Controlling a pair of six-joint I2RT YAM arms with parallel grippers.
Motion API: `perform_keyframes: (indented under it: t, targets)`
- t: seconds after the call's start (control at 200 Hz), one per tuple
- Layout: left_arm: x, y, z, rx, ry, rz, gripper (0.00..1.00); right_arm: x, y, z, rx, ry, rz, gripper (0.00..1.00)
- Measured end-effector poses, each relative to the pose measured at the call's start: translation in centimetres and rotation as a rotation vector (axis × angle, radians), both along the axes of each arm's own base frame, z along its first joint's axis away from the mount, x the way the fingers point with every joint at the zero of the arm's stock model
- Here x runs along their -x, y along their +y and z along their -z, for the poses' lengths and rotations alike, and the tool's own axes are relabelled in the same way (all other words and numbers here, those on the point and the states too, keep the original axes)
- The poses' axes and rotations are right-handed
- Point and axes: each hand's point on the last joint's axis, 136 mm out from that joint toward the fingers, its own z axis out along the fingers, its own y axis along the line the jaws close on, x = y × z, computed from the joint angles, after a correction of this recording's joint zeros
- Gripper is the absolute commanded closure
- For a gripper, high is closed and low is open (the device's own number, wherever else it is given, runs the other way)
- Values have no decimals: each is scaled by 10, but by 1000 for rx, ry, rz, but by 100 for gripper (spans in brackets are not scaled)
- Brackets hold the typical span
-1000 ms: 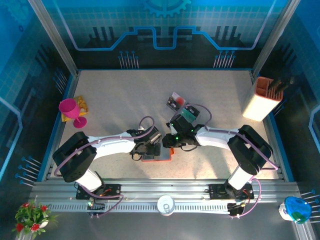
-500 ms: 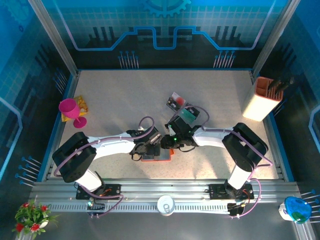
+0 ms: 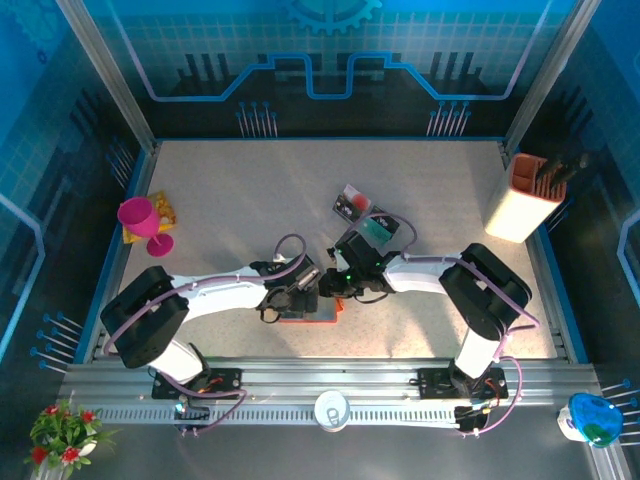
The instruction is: Put the credit cards into the card holder
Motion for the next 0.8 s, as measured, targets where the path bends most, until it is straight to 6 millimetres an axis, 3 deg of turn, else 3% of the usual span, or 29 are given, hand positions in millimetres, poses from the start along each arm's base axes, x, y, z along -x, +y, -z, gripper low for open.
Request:
perform_keyframes:
  t: [0.195,0.33,0.545,0.8]
  targets:
    - [2,4,-8,4,-14,-2,1,2,5,-4,-31,19,-1,80]
    - [3,10,-21,11,-39,-6,1,2,7,-7,-43,24,3,63]
    - [-7,18,-55,90,-119,-54,1,9,17,-17,-57,20,-14,47]
    - [-15,41,-79,168,-184,-139,1,4,40,-40,-86,-14,-27,44]
